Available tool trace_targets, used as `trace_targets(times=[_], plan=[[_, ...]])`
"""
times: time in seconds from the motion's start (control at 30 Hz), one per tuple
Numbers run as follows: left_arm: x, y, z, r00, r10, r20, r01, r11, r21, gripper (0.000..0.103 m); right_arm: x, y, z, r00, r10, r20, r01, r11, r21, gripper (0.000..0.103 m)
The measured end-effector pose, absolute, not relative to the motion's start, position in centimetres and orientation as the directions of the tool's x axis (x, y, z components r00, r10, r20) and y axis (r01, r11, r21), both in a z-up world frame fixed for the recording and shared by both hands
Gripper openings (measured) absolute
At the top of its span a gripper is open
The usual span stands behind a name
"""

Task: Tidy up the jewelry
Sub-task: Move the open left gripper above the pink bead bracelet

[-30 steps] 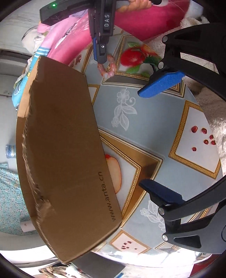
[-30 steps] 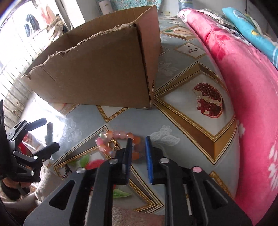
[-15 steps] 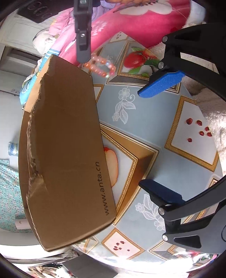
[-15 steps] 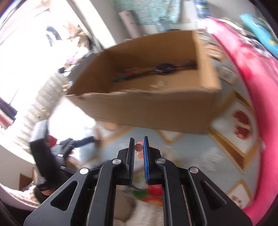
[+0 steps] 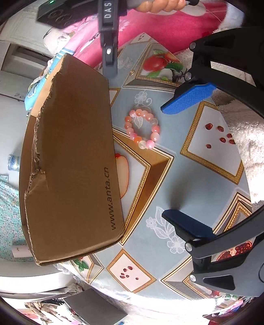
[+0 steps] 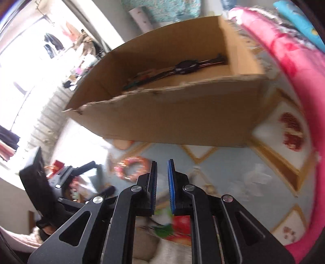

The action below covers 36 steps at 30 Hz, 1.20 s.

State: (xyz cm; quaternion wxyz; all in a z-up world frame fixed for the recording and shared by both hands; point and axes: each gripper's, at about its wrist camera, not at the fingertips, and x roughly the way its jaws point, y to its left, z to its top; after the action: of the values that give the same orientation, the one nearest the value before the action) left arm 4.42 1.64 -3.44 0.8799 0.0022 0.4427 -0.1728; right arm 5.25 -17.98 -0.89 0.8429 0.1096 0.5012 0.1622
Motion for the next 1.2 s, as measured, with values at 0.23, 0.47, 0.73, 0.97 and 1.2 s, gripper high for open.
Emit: trace_targets(times=[0.23, 0.47, 0.73, 0.97, 1.2], plan=[[4.6, 0.2, -3.7, 0.553, -0.251, -0.795, 0.317, 0.945, -0.079, 0.092, 2.3, -19.8, -2.8, 0.475, 0.182, -0.861, -0.129, 0.982, 0.136, 0.030], [4.8, -1.0, -3.9, 0.556, -0.197, -0.808, 0.304, 0.952, -0.023, 0.094, 2.3, -18.4, -3.8, 0.533, 0.164, -0.830, -0.190, 0.979, 0.072, 0.029], [4.8, -1.6, -4.0, 0.561, -0.175, -0.809, 0.285, 0.959, -0.009, 0.094, 2.7, -17.6, -4.2, 0.556, 0.152, -0.817, -0.197, 0.979, 0.048, 0.016], [4.7, -1.6, -4.1, 0.571, -0.177, -0.802, 0.287, 0.958, -0.007, 0.095, 2.7, -17.5, -4.3, 0.565, 0.152, -0.811, -0.185, 0.981, 0.054, 0.012], [4.0, -0.8, -3.4, 0.596, -0.231, -0.769, 0.307, 0.951, -0.048, 0.095, 2.6, -18.7, -4.2, 0.567, 0.185, -0.802, -0.153, 0.981, 0.118, 0.011]])
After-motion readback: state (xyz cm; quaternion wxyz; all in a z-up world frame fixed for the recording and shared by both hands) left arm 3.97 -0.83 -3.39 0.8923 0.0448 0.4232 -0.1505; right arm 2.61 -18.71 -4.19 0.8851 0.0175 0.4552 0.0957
